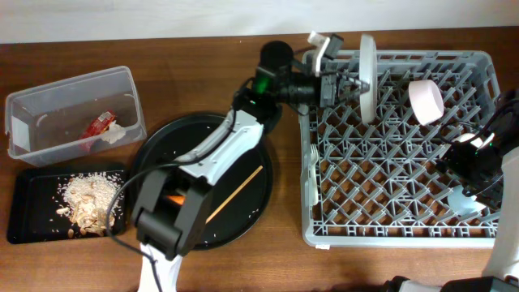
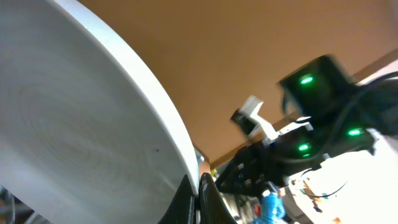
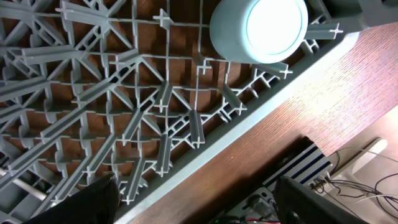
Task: Sort waste into correct bins and load items into the dishwasher rack
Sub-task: 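Carry the white plate right and stand it upright in the rack's back left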
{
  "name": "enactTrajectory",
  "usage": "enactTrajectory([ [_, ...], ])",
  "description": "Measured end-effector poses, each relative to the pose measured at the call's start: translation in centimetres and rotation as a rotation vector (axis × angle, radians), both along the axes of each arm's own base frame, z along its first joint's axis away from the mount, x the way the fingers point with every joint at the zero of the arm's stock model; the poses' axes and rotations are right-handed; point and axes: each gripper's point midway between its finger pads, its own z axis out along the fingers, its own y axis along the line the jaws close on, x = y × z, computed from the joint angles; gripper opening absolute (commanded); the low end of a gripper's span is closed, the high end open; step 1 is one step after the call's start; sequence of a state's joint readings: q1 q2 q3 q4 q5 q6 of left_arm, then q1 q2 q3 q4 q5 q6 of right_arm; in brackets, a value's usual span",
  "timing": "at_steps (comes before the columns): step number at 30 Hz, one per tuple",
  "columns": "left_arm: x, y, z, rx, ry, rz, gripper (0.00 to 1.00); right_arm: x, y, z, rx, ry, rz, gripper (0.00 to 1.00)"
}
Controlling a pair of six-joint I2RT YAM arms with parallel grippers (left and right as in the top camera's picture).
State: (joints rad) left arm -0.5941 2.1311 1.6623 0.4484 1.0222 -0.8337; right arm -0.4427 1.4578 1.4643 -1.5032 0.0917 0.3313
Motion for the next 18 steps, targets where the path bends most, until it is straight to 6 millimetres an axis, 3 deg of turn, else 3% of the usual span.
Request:
enactTrajectory([
  [6, -0.2, -0.6, -3.2, 0.060, 0.099, -0.023, 0.00, 0.0, 0.0, 0.0, 0.000, -0.001, 0.000, 0.83],
  [10, -0.3, -0.2, -6.9, 0.183, 0.181, 0.002, 0.00, 0.1, 0.0, 0.0, 0.002, -0.005, 0.000, 0.83],
  [13, 0.2, 0.4, -8.5, 0.235, 0.175, 0.032, 0.04, 0.1, 0.0, 0.0, 0.002, -0.005, 0.000, 0.82],
  [14, 0.3, 0.6, -8.7, 0.243, 0.173, 0.034, 0.11, 0.1, 0.0, 0.0, 0.002, -0.005, 0.000, 0.83],
  [16, 0.7, 1.0, -8.9, 0.249, 0.155, 0.044, 0.87, 0.1, 0.0, 0.0, 0.002, -0.005, 0.000, 0.83],
  [17, 1.4, 1.6, -9.0, 0.250, 0.147, 0.060, 0.99, 0.1, 0.0, 0.0, 0.002, -0.004, 0.001, 0.83],
  [18, 2.0, 2.1, -9.0, 0.250, 0.148, 0.074, 0.99, 0.1, 0.0, 0.0, 0.002, -0.005, 0.001, 0.83],
])
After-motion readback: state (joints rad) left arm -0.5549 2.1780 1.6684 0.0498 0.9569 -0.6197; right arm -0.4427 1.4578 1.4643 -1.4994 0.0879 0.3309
